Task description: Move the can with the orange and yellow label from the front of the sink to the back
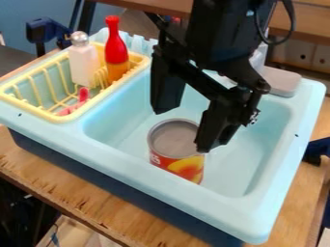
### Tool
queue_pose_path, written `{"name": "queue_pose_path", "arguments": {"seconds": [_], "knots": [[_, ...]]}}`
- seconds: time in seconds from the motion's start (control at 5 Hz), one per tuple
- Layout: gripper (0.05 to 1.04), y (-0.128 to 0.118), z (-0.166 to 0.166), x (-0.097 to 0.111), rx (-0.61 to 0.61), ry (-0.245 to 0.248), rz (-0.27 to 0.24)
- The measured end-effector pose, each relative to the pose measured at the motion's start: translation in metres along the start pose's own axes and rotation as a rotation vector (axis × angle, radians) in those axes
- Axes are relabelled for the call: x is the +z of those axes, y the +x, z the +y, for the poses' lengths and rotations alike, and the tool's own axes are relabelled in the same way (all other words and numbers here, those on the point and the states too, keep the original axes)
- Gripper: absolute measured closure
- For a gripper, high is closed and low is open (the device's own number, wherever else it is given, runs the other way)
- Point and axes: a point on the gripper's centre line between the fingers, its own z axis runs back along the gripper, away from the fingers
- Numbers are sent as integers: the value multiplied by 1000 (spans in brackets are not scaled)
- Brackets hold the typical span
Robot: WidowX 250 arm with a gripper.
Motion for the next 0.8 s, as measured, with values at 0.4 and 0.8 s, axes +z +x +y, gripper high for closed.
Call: {"name": "queue_pose_path", "arguments": {"seconds": [0.4, 0.8], "knots": [[84, -8, 10, -19, -1, -6, 60], [84, -19, 39, -36, 126, -31, 48]]}}
